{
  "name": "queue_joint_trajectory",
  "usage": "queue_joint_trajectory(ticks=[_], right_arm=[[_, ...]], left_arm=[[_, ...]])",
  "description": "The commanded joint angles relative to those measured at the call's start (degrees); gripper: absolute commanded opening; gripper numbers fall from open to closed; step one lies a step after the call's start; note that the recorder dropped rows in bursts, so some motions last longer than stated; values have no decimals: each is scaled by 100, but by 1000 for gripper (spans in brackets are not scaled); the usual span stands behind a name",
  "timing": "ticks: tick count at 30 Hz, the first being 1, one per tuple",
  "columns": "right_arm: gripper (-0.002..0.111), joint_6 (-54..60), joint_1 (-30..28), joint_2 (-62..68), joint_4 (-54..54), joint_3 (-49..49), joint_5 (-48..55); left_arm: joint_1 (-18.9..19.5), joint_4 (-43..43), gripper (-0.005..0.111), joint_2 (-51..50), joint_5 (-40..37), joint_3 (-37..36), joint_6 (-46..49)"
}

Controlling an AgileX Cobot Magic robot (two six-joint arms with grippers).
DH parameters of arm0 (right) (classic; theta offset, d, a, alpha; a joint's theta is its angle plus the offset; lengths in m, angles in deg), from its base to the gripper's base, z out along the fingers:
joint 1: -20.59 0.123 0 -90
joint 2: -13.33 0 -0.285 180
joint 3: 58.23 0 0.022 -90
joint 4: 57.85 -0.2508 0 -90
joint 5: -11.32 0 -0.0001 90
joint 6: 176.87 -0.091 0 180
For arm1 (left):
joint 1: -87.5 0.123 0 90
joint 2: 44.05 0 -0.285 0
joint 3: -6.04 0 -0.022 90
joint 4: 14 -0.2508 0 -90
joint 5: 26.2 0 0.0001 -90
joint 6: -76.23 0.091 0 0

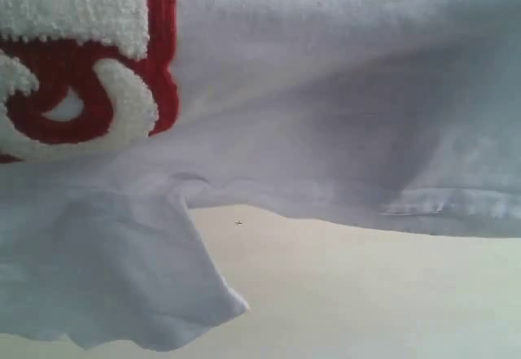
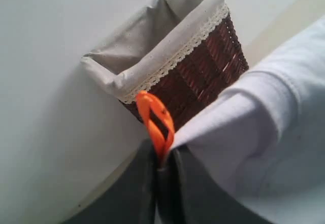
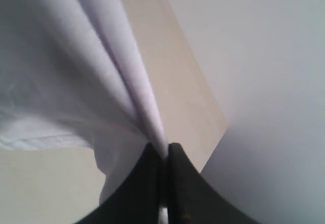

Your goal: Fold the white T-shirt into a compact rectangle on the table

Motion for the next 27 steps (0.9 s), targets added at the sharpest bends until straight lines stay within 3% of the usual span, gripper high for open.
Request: queue_joint_trajectory(ticks=[1,10,19,27], right_arm=[[0,-108,-12,-18,-267,-9,-185],[0,-760,-12,-408,-309,-118,-185],[0,-705,-12,-1290,-644,-1382,-185],[0,-716,-12,-2167,-460,-2244,-185]], left_arm=[[30,-116,0,60,71,-323,-58],[602,393,0,444,62,-872,-58],[1401,590,0,1244,48,-911,-58],[1876,1456,0,1574,-623,-1252,-33]])
